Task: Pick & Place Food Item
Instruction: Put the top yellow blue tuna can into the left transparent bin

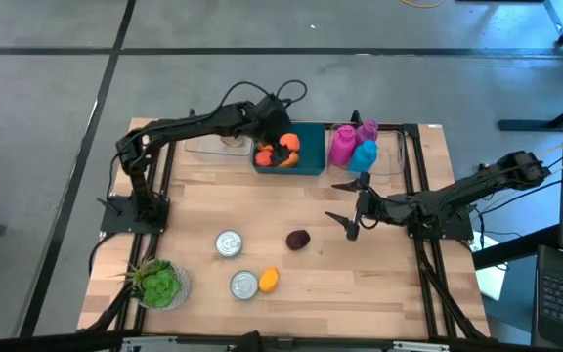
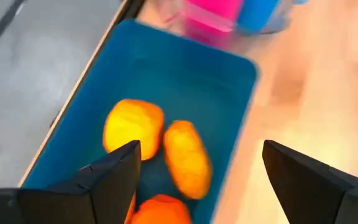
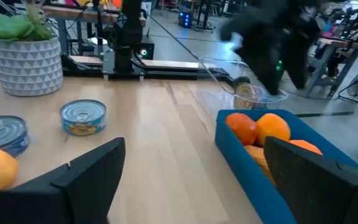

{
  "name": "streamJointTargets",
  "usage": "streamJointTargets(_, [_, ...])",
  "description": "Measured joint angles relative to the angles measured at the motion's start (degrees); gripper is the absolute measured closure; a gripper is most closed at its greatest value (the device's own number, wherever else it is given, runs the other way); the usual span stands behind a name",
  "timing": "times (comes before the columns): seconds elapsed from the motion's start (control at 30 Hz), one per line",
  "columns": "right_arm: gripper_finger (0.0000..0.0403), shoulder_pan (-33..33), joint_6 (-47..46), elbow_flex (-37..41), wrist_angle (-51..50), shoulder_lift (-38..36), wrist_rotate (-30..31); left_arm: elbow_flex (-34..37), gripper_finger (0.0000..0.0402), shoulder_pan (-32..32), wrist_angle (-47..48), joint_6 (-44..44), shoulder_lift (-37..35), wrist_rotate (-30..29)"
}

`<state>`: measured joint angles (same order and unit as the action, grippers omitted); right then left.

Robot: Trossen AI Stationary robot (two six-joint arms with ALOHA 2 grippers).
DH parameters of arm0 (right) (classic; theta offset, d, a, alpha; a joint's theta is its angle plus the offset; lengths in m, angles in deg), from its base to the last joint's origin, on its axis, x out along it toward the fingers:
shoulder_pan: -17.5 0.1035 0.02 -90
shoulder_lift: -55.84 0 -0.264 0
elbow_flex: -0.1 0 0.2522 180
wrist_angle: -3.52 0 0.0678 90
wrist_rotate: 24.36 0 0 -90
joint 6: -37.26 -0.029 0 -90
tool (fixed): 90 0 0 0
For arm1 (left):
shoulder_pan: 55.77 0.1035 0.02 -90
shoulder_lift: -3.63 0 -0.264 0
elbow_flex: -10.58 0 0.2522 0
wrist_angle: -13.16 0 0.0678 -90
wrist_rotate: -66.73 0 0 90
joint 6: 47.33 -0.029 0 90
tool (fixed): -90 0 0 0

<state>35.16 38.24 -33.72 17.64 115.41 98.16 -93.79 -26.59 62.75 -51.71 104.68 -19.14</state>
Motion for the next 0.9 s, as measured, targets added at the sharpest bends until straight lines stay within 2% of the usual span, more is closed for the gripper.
streamJointTargets(0.27, [0.0021, -3.69, 1.66, 0.0, 1.41, 0.0, -0.91, 1.16, 0.0077, -8.08, 0.09, -2.22, -11.05, -6.32])
streamJointTargets(0.43, [0.0021, -6.57, 4.04, 0.0, 4.36, 0.0, -6.13, 1.16, 0.0077, -13.4, -0.93, -1.42, -17.63, -6.65])
streamJointTargets(0.53, [0.0021, -8.07, 4.47, 0.0, 5.2, 0.0, -8.66, 2.26, 0.0077, -15.9, -1.65, -1.82, -21.05, -8.99])
streamJointTargets(0.67, [0.0021, -9.56, 4.52, 0.01, 5.18, 0.0, -11.54, 11.65, 0.0077, -17.04, -8.16, -0.59, -28.98, -11.07])
streamJointTargets(0.9, [0.0021, -11.21, 4.1, 0.0, 6.12, 0.0, -16.82, 36.59, 0.0077, -18.19, -28.43, 4.91, -46.18, -8.86])
